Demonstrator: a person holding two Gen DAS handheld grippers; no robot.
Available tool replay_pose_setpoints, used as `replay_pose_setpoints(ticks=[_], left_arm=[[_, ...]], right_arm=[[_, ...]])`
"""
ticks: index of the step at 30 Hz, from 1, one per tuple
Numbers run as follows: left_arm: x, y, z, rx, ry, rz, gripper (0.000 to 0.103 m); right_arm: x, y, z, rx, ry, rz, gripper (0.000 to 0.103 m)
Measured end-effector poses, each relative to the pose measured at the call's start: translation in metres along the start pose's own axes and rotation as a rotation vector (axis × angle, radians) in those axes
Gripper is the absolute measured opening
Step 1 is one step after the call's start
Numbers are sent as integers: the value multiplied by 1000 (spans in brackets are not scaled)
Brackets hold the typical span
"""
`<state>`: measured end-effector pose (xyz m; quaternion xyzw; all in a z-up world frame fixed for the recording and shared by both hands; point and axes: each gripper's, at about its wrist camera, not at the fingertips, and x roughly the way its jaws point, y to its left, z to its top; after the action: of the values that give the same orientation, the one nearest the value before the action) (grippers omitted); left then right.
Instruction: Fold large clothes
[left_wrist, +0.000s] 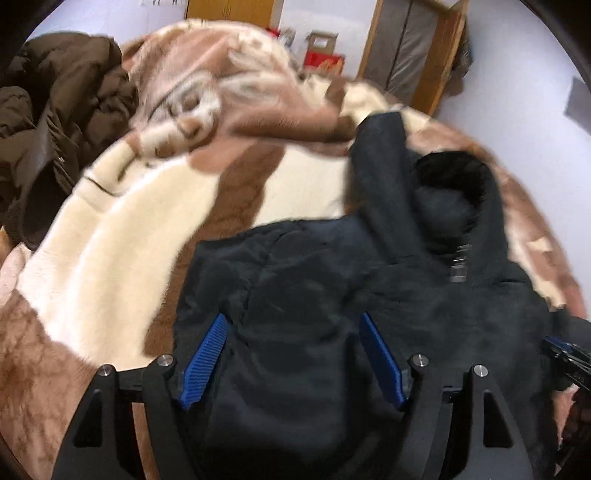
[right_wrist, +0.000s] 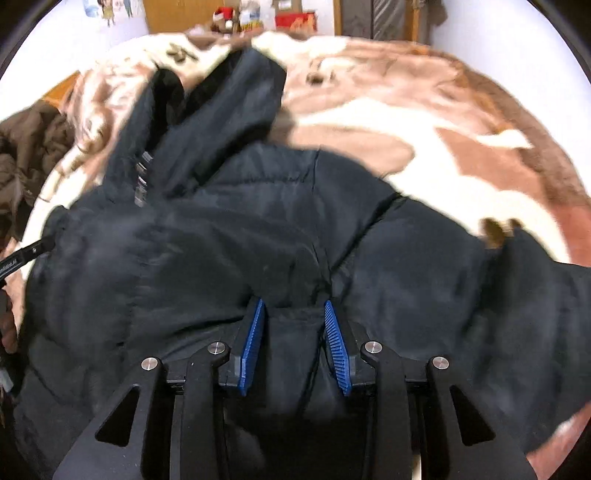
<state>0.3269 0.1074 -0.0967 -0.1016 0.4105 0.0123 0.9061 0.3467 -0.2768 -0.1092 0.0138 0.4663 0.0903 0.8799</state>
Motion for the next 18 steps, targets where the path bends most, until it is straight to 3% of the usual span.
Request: replay_pose_setpoints(ticks=[3, 7, 10, 13, 18], left_arm=[[-18, -2, -16, 15, -5, -8, 76], [17, -1, -35, 49, 97, 45, 76], [18, -5, -32, 42, 98, 65, 76], [0, -17, -30, 64, 88, 59, 75], [-63, -52, -47, 120, 23, 17, 76]], right_arm=[[-14, 2, -20, -11, -7, 24, 34], [20, -5, -38, 18, 87, 39, 34], [15, -5, -30, 20, 87, 29, 34], [-6, -4, -28, 15, 61, 19, 35], [-71, -15, -55, 61, -3, 40, 38]])
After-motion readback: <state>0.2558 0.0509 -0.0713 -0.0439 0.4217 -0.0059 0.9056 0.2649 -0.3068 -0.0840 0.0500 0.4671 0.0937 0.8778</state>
